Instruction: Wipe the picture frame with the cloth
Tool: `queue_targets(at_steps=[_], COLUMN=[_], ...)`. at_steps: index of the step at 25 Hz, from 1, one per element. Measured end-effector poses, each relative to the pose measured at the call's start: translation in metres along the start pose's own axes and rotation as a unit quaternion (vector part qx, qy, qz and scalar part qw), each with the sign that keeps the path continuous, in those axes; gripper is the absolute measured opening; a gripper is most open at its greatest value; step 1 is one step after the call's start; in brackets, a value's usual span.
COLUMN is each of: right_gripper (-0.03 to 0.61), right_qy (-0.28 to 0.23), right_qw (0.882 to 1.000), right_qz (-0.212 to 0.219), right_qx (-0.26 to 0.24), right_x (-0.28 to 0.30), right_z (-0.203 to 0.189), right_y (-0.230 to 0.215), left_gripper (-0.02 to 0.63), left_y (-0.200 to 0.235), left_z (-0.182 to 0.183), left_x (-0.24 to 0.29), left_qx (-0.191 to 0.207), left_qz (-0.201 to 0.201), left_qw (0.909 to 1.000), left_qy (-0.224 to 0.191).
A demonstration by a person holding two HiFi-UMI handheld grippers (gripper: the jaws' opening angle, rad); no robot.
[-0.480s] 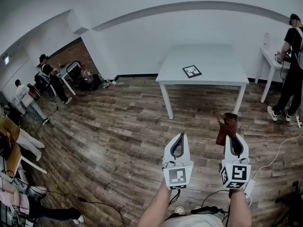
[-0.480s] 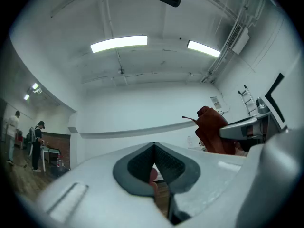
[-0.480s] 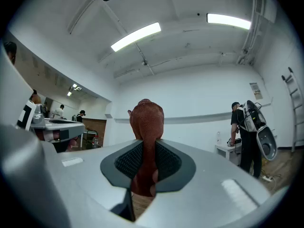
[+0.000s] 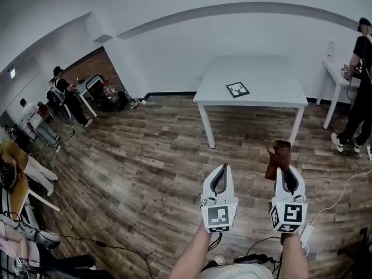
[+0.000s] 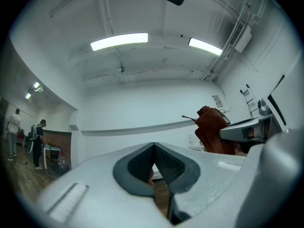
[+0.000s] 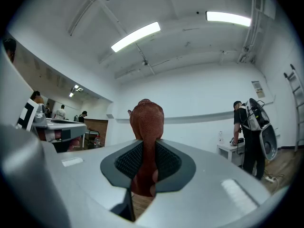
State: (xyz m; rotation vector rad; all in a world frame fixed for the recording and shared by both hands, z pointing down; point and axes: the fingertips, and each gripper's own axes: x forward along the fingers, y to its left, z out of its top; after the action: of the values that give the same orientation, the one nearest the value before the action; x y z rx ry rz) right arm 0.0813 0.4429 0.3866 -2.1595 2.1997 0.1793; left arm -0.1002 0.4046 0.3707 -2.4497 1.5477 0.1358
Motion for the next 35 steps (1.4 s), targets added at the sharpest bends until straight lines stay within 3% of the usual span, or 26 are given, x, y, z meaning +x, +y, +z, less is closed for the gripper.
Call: queue_targets(at_steps=[7,13,28,35], right_gripper=[0.089,0.09,0.09,0.09], right_qy=[0.006,0.014,0.029,0.034], right_qw=[1.0,1.0,1.0,0.999], right_qz=[0.014,0.024,0.008,0.008], right_qx=[0.016,0.015,0.008,0.008], right_x=[0.018,0.068,0.327,0.414], right_z=[-0.018,-0.036,-0.068,-0.08], right_y=[-0.01,-0.021,-0.019,-0.023], left_gripper=[0.001,0.001,0.001,0.001], left_y=[-0.011,-0.007,0.094,0.121], left_z=[-0.012,-0.032,-0.093,-0.118], left_x=[0.016,0.065,0.295,0.376], left_qx=[-0.006,-0.012,-0.017,-0.026], left_qz=[0.006,0.007,-0.02,-0.025], left_qw=[0.9998,0.9997,0.9996,0.9992], left_qy=[0.016,0.018,0.011,0.015])
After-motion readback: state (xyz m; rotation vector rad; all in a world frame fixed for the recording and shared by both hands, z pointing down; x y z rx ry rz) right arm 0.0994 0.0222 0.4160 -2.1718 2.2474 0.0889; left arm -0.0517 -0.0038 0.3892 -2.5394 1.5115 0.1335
